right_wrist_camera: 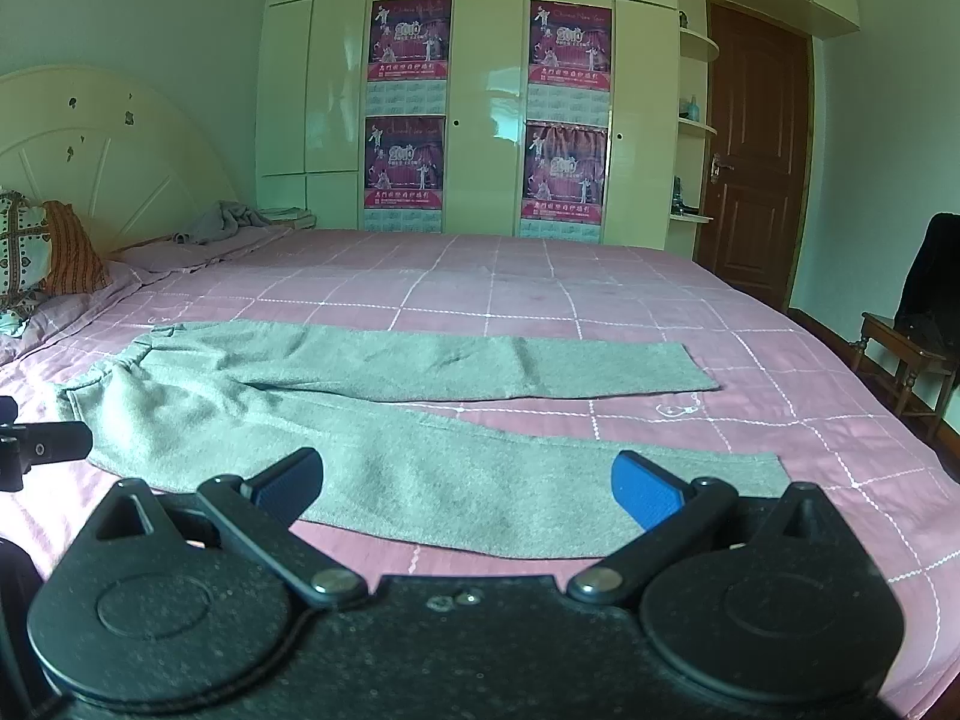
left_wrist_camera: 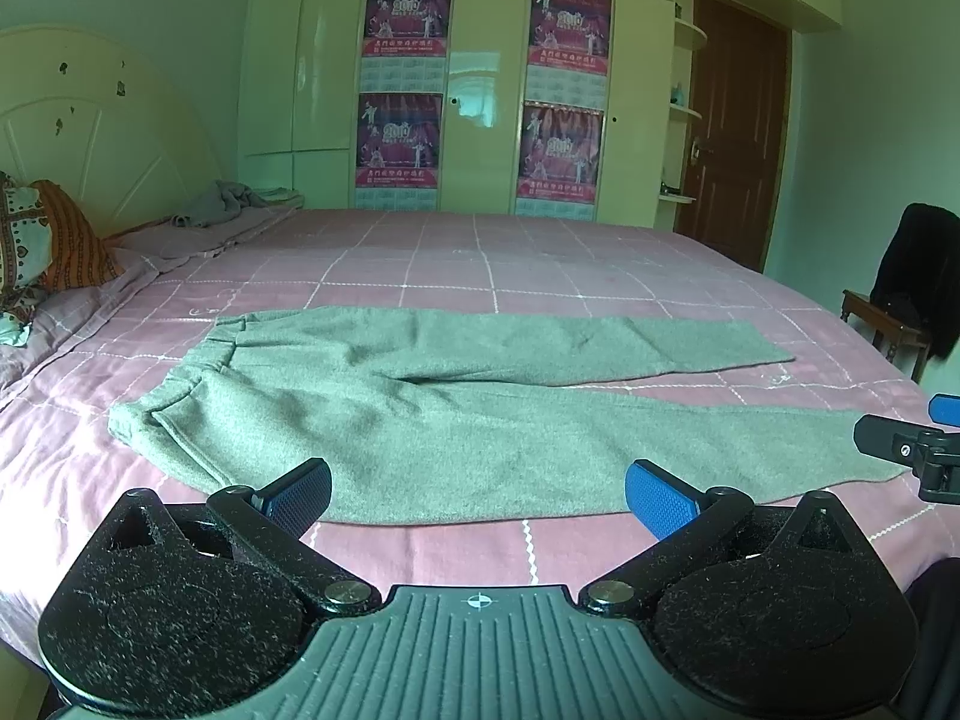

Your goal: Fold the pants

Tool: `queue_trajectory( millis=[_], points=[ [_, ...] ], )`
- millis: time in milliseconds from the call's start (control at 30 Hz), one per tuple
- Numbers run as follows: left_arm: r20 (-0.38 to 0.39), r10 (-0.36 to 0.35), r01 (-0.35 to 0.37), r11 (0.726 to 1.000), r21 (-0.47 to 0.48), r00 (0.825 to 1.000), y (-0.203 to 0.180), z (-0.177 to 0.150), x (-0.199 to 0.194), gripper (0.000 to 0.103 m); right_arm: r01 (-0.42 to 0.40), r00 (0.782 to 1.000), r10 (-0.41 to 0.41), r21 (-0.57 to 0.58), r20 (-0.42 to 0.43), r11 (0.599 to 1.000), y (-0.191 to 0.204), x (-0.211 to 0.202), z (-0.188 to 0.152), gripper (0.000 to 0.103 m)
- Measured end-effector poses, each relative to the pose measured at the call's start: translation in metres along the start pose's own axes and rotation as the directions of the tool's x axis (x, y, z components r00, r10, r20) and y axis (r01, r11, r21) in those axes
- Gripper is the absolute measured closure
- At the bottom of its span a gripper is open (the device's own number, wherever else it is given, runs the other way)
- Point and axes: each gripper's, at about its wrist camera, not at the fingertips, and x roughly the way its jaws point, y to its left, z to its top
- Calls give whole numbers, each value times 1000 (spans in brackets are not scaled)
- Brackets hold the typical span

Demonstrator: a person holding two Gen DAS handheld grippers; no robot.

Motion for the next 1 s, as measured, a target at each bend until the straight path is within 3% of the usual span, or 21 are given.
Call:
queue_trajectory(
  millis=[567,767,900,1000],
  points=[
    [-1,-14,14,999,30,1000,6,9,9,0,-9,1000,9,-12,14,1000,-1,-2,0,0],
    [4,-27,27,1000,-11,1000,61,48,49,0,-75,995,74,9,62,997,-22,8,14,0],
    [6,40,-40,999,10,999,115,85,96,0,-134,987,134,-4,84,991,-36,38,48,2],
    [-17,29,-29,1000,-5,999,160,113,136,0,-175,980,177,-24,94,984,-41,71,78,2]
  ],
)
